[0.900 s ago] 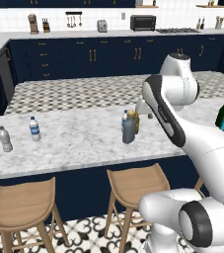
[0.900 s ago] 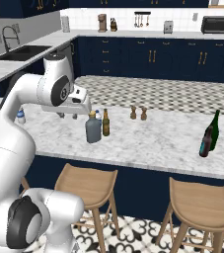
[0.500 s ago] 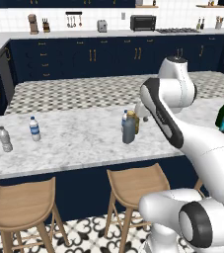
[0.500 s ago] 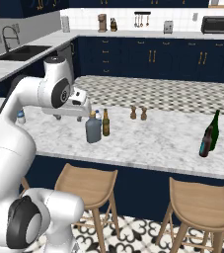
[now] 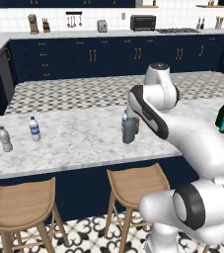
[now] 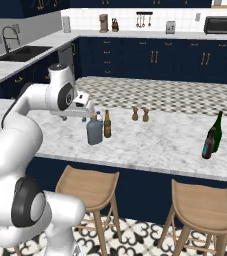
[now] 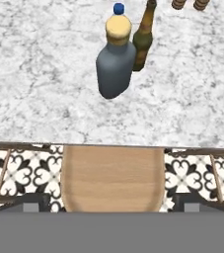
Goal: Move the plastic bottles in the middle to the plastics group, and the glass bottles in the middle to the glass group.
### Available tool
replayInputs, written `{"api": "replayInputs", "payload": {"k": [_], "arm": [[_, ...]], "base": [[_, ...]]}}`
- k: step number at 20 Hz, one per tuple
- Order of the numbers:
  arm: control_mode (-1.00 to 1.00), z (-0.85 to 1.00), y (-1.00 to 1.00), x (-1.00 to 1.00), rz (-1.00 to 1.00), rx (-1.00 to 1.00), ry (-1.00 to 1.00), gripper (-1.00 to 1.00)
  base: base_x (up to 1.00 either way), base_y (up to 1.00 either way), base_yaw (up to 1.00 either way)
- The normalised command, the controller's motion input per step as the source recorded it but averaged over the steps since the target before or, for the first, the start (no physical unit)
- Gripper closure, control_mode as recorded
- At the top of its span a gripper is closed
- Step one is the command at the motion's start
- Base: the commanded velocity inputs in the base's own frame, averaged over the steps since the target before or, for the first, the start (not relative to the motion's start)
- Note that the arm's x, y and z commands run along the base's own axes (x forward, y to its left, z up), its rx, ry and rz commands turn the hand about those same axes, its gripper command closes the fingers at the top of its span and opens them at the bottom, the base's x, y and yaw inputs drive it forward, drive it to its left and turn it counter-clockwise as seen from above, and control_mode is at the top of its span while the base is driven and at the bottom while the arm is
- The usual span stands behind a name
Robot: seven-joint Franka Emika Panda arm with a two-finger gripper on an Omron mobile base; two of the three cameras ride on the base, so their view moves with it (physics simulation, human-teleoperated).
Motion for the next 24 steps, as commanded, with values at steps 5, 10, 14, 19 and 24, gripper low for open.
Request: {"api": "replayInputs", "payload": {"k": [5,10,14,19,24], "arm": [[-1.00,0.09,-0.08,0.29,0.00,0.01,0.00,-1.00],[-1.00,0.01,0.00,0.33,0.00,0.00,0.00,-1.00],[-1.00,-0.10,0.00,0.50,0.00,0.00,0.00,-1.00],[-1.00,-0.21,0.00,0.44,0.00,0.01,-0.01,-1.00],[-1.00,-0.36,0.00,0.35,0.00,0.02,-0.05,-1.00]], "base": [[0.00,0.00,0.00],[0.00,0.00,0.00],[0.00,0.00,0.00],[0.00,0.00,0.00],[0.00,0.00,0.00]]}}
